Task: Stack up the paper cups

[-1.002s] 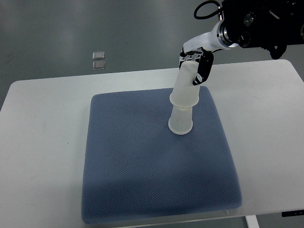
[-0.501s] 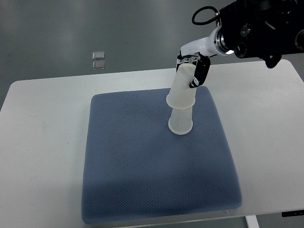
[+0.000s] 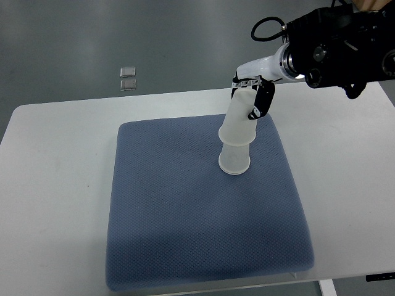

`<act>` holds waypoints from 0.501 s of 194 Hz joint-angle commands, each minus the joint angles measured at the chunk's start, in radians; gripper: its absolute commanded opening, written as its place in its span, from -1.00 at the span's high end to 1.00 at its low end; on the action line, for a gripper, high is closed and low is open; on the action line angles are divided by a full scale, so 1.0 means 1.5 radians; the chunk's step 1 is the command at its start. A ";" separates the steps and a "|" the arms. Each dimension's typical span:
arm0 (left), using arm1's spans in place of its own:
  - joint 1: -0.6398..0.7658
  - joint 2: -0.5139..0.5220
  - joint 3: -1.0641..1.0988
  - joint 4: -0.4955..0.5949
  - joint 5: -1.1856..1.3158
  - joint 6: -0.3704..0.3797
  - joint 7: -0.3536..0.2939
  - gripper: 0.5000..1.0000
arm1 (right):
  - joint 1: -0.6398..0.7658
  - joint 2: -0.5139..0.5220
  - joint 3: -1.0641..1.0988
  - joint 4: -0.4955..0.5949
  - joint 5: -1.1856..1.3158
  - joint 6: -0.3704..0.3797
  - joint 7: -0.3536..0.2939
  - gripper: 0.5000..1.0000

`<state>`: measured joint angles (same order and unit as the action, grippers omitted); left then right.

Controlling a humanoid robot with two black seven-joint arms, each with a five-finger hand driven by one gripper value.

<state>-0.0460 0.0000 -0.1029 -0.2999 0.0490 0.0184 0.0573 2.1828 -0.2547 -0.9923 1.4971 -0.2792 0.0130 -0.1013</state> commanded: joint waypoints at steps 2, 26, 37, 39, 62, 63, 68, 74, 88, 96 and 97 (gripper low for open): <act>0.000 0.000 0.000 0.000 0.000 0.000 0.000 -1.00 | -0.001 0.001 -0.001 0.000 0.000 -0.004 0.000 0.19; 0.000 0.000 0.000 0.000 0.000 0.000 0.000 -1.00 | -0.007 0.005 -0.009 0.000 0.000 -0.012 0.000 0.16; 0.000 0.000 0.000 0.000 0.000 0.000 0.001 -1.00 | -0.008 0.006 -0.010 0.000 0.000 -0.017 0.000 0.15; 0.000 0.000 0.000 0.000 0.000 0.000 0.000 -1.00 | -0.008 0.006 -0.010 0.000 0.000 -0.017 0.000 0.15; 0.000 0.000 0.001 0.000 0.000 0.000 0.000 -1.00 | -0.009 0.009 -0.009 0.000 0.000 -0.017 0.000 0.02; 0.000 0.000 0.001 0.000 0.000 0.000 0.000 -1.00 | -0.009 0.009 -0.009 0.000 0.000 -0.017 0.000 0.02; 0.000 0.000 0.001 -0.001 0.000 0.000 0.000 -1.00 | -0.010 0.009 -0.009 0.000 0.000 -0.018 0.000 0.01; 0.000 0.000 0.001 0.000 0.000 0.000 0.000 -1.00 | -0.011 0.009 -0.009 0.000 0.000 -0.018 0.000 0.00; 0.000 0.000 0.001 0.000 0.000 0.000 0.000 -1.00 | -0.012 0.010 -0.009 0.000 0.000 -0.018 0.000 0.00; 0.000 0.000 0.001 0.000 0.000 0.000 0.001 -1.00 | -0.013 0.010 -0.009 0.000 0.000 -0.018 0.000 -0.01; 0.000 0.000 0.001 0.000 0.000 0.000 0.001 -1.00 | -0.013 0.010 -0.009 0.000 0.000 -0.018 0.000 -0.01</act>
<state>-0.0460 0.0000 -0.1013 -0.3007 0.0491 0.0184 0.0570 2.1654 -0.2405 -1.0065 1.4972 -0.2792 -0.0135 -0.1013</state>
